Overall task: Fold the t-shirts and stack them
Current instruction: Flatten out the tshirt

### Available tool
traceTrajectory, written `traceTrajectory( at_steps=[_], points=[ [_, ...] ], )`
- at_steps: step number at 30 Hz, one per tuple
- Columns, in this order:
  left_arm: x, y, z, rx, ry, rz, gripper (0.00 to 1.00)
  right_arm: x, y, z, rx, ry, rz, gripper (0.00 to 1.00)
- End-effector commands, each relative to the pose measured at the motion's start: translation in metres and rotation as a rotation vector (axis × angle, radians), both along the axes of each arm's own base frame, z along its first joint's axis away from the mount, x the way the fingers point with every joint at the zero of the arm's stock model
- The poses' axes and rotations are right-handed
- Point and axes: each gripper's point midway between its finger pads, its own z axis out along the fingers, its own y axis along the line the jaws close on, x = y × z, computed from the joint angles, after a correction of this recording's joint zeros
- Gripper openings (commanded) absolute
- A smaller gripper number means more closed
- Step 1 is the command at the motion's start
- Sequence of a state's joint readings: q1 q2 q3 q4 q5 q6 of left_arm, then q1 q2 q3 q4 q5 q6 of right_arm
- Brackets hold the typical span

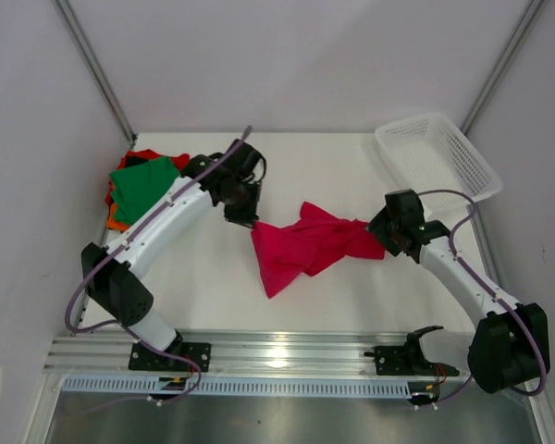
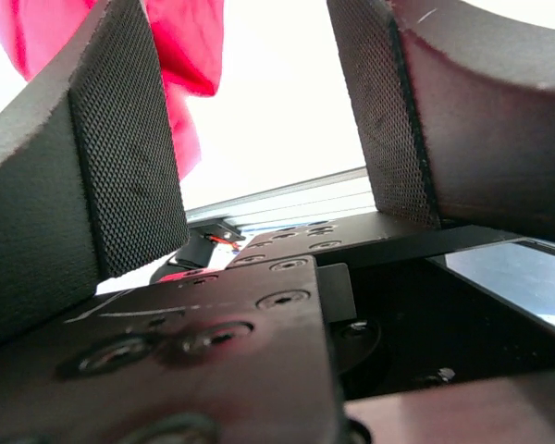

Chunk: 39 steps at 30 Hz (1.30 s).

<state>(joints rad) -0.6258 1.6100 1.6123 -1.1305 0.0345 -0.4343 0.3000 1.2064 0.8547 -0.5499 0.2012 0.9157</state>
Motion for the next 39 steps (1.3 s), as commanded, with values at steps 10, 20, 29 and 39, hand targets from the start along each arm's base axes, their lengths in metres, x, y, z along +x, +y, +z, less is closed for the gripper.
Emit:
traceTrajectory(
  at_steps=[10, 20, 29, 39],
  points=[
    [0.032, 0.22, 0.097, 0.304, -0.283, 0.63, 0.01, 0.015, 0.022, 0.002, 0.016, -0.015, 0.024, 0.61],
    [0.035, 0.242, 0.095, 0.367, -0.308, 0.679, 0.01, 0.022, 0.033, -0.004, 0.018, -0.008, 0.035, 0.6],
    [0.03, 0.229, 0.046, 0.342, -0.204, 0.593, 0.01, 0.025, 0.042, -0.013, 0.027, 0.01, 0.055, 0.6],
    [0.037, 0.217, 0.037, 0.289, -0.185, 0.564, 0.02, 0.025, 0.124, -0.018, 0.237, -0.077, 0.498, 0.61]
  ],
)
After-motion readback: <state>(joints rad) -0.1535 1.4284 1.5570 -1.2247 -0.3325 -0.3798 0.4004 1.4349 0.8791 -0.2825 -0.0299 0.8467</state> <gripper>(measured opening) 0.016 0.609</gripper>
